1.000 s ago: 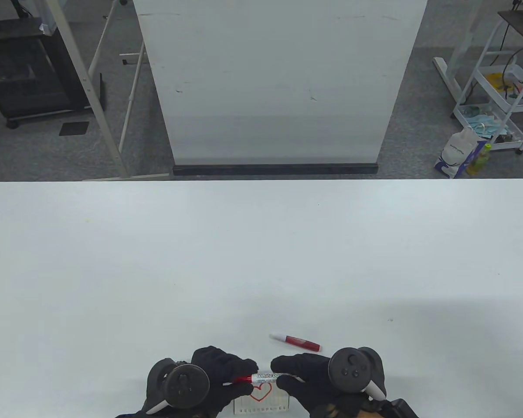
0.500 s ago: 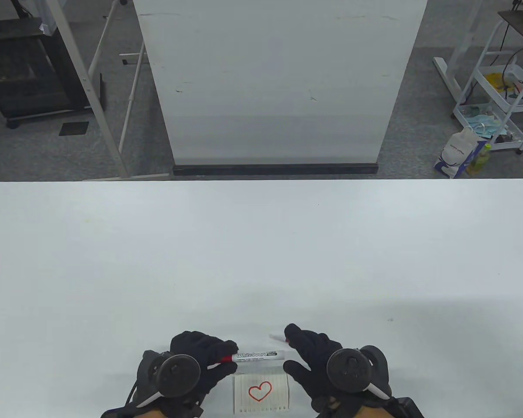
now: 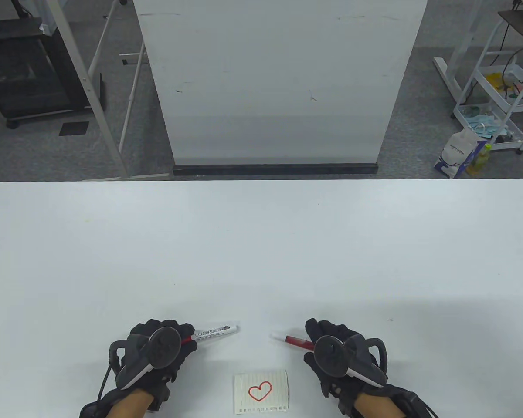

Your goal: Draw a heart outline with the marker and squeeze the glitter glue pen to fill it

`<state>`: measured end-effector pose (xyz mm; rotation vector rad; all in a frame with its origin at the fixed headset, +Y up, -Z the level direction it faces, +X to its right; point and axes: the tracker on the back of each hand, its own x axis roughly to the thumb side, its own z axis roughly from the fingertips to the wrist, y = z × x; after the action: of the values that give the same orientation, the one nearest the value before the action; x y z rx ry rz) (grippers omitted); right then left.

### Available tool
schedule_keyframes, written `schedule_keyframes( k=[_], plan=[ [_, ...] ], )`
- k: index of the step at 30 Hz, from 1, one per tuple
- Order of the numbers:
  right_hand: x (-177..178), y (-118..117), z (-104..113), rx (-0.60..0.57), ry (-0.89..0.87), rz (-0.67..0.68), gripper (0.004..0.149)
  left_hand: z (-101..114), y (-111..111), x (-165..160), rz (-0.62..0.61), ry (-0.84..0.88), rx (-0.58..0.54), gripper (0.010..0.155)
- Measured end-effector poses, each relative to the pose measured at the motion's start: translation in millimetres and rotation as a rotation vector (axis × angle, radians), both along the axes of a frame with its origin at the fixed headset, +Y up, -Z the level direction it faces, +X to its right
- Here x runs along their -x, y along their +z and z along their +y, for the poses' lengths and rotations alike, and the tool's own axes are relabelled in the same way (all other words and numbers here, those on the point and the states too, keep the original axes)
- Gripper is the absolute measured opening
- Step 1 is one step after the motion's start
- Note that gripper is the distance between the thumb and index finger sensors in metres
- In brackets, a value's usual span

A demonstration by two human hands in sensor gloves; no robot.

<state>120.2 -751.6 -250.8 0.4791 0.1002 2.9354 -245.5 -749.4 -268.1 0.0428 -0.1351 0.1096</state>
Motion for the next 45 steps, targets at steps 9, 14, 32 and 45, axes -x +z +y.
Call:
schedule_keyframes(
  k=[9,14,32,45],
  plan=[
    [0.3,-4.4,-8.1,-0.016,0.111,-0.047,0.060,-4.3,-2.0,-8.9,0.043,-0.128,0.059,0.043],
    [0.2,-6.6,-10.4,-0.005,0.134,-0.057,0.057,-3.6,-1.7,-9.1,0.048,-0.119,0.065,0.044],
    [2.8,-14.8,-14.0,0.063,0.143,-0.089,0.048,3.7,4.8,-6.8,0.028,-0.062,-0.036,0.069],
    [3.8,-15.1,-14.8,0.085,0.133,0.019,0.045,23.3,26.8,-33.2,-0.163,0.053,-0.238,0.068]
  ],
)
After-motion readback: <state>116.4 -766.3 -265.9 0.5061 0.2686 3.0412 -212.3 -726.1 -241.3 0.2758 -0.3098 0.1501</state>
